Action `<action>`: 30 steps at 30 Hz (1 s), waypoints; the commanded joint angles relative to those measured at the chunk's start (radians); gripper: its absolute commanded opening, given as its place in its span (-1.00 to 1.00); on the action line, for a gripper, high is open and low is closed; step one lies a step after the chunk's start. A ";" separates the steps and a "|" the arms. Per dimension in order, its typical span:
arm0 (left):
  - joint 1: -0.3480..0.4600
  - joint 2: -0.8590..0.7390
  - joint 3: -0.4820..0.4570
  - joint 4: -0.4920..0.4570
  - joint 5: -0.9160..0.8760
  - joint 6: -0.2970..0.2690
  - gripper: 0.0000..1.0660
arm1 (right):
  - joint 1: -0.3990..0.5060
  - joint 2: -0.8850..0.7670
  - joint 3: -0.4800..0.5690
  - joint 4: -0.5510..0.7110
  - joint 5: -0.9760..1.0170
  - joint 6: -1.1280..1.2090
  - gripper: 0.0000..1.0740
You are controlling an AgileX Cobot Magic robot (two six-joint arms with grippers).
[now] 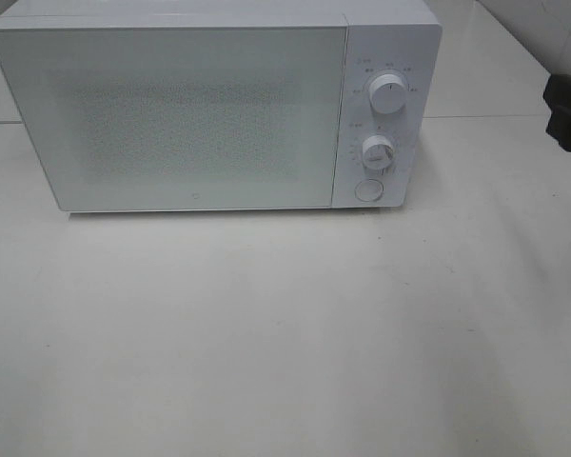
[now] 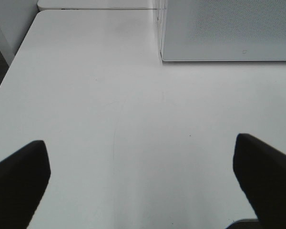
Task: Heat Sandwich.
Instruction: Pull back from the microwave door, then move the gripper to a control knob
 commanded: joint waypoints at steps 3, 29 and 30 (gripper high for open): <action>0.002 -0.026 0.001 -0.009 -0.010 -0.005 0.88 | 0.018 0.022 0.038 0.104 -0.092 -0.064 0.42; 0.002 -0.026 0.001 -0.009 -0.010 -0.005 0.88 | 0.538 0.234 0.064 0.632 -0.391 -0.378 0.42; 0.002 -0.026 0.001 -0.009 -0.010 -0.005 0.88 | 0.538 0.234 0.064 0.632 -0.391 -0.378 0.42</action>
